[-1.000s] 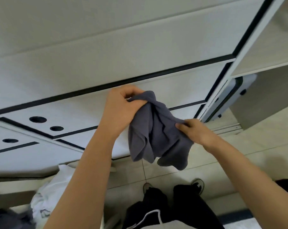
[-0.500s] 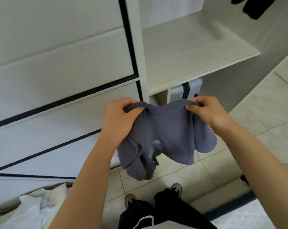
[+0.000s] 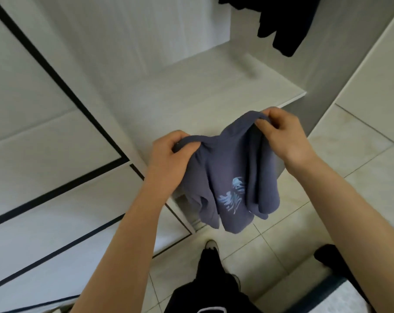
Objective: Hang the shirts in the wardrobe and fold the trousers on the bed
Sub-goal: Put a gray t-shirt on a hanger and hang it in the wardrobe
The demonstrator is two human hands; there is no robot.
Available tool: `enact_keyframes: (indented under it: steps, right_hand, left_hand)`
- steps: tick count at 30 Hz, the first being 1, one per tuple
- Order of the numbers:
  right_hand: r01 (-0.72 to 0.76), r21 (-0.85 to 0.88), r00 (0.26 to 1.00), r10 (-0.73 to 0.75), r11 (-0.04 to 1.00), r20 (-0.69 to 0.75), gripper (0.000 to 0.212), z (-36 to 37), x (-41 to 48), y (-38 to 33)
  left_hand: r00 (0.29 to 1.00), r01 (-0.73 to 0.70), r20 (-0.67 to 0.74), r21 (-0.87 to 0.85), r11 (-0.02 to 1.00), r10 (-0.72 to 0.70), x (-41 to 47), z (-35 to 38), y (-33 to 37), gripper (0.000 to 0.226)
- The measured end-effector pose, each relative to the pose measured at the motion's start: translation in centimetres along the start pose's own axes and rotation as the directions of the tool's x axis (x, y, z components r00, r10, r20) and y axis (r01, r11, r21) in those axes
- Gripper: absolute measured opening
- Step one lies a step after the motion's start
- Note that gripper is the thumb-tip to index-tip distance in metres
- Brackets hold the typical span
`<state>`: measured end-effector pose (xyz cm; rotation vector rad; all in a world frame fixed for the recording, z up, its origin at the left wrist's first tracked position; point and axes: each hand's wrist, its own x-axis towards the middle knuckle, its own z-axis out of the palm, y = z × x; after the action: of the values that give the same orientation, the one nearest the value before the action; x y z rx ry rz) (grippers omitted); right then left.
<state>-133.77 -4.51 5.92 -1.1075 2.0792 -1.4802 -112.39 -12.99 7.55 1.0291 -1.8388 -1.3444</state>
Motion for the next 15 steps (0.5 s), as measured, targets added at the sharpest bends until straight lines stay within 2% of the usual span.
enact_keyframes:
  steps: [4,6,10,15]
  right_hand:
    - [0.035,0.047,0.998,-0.033,0.998,-0.047,0.013,0.2,5.8,-1.7]
    - [0.04,0.063,0.996,-0.035,0.997,-0.082,0.015,0.5,9.4,-2.6]
    - [0.091,-0.003,0.991,-0.091,0.996,-0.103,0.027,0.6,15.7,-3.9]
    - [0.144,-0.006,0.987,-0.144,0.99,-0.069,0.023,0.8,20.4,-4.8]
  left_hand:
    - [0.994,0.009,0.113,-0.173,0.985,0.011,3.7,1.7,1.8,0.027]
    - [0.999,0.016,0.043,-0.23,0.973,-0.006,6.0,2.5,2.4,0.02]
    - [0.973,0.025,-0.208,-0.316,0.948,-0.095,10.7,3.3,2.9,0.022]
    - [0.949,0.044,-0.268,-0.402,0.915,-0.163,14.7,3.5,3.6,0.023]
